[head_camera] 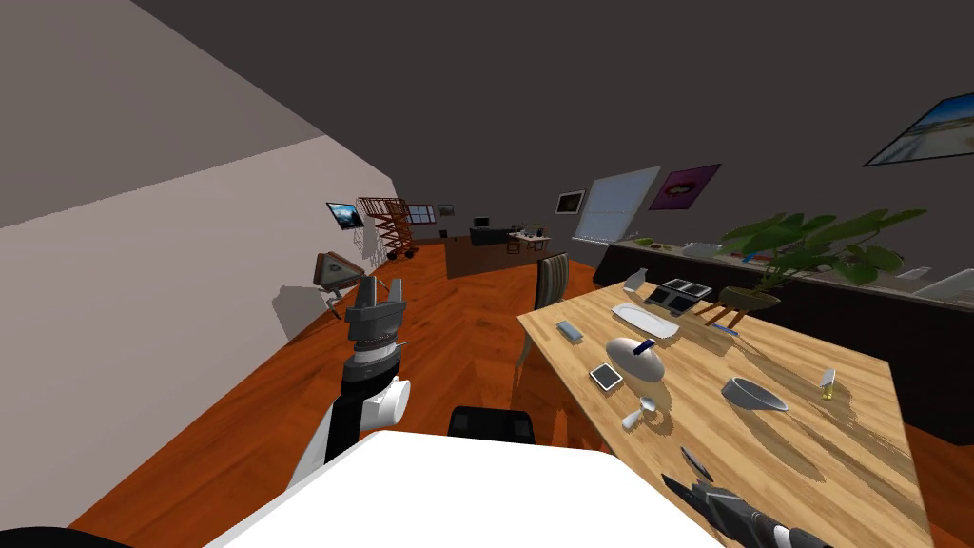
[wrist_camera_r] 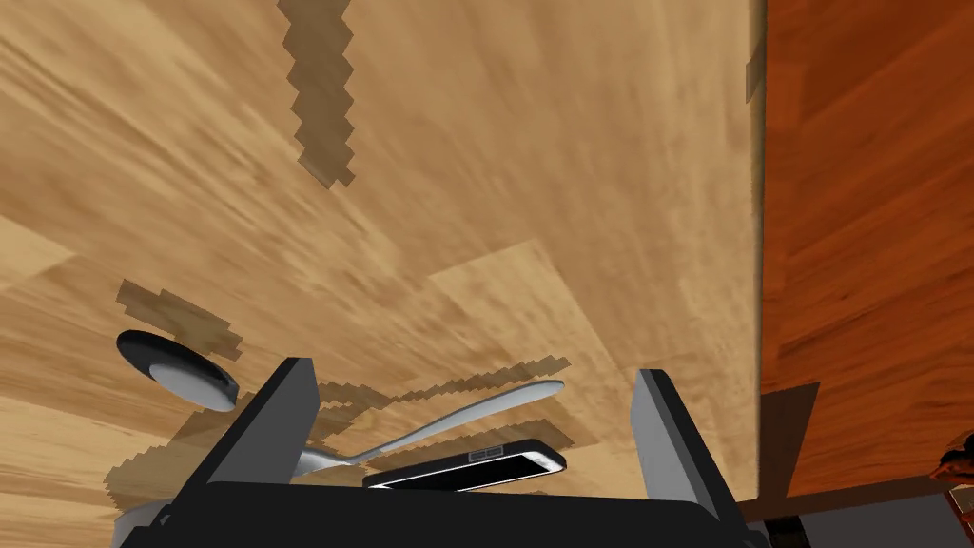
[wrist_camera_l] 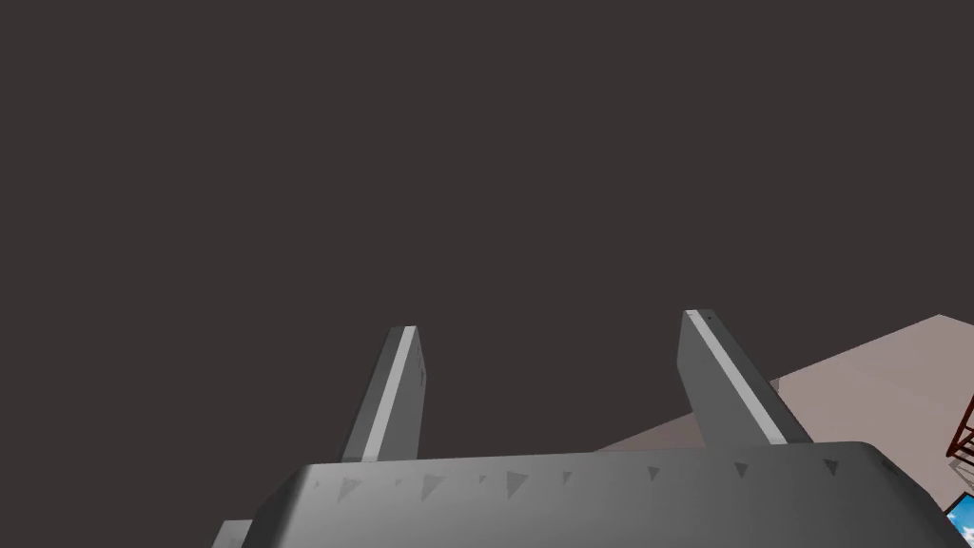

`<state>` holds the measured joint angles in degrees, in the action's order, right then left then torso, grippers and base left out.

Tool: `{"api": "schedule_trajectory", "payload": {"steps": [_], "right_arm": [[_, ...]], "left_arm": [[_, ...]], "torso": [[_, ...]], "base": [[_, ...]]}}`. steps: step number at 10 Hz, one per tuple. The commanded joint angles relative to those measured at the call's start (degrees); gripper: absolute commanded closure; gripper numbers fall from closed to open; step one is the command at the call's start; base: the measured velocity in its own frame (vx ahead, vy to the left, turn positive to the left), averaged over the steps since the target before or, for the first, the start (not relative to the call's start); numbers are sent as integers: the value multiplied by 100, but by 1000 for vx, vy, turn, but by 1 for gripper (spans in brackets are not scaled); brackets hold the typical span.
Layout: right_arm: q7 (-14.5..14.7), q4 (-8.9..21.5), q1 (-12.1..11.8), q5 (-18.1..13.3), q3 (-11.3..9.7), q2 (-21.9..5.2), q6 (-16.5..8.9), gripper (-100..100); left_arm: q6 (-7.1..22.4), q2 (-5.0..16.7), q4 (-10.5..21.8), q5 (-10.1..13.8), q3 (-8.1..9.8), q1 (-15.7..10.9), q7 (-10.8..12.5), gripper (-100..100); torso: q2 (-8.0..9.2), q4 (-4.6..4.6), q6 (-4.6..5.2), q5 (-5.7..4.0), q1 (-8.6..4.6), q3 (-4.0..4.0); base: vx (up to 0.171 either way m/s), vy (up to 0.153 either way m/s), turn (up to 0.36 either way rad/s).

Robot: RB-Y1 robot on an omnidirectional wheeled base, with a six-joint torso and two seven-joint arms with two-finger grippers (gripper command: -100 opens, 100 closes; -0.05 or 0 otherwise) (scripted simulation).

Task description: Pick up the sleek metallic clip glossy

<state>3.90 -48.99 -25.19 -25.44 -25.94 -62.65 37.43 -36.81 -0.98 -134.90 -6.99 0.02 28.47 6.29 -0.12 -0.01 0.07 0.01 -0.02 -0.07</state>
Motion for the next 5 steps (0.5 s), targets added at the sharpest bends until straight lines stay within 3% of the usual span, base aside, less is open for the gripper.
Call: {"api": "schedule_trajectory", "payload": {"steps": [1, 2, 4, 5], "right_arm": [[56, 286, 111, -71, -78, 36, 73, -100], [56, 372, 111, -71, -78, 36, 73, -100], [117, 747, 125, -240, -282, -50, 100, -100], [117, 839, 125, -240, -282, -50, 100, -100]], "left_arm": [[0, 0, 0, 0, 0, 0, 0, 0], [0, 0, 0, 0, 0, 0, 0, 0], [0, 0, 0, 0, 0, 0, 0, 0], [0, 0, 0, 0, 0, 0, 0, 0]], "torso": [[0, 0, 0, 0, 0, 0], [2, 0, 1, -1, -1, 0], [8, 2, 0, 1, 1, 5], [-2, 0, -2, -1, -6, -1]], "base": [[43, -21, 118], [16, -13, 19], [47, -26, 234], [49, -45, 114]]}}
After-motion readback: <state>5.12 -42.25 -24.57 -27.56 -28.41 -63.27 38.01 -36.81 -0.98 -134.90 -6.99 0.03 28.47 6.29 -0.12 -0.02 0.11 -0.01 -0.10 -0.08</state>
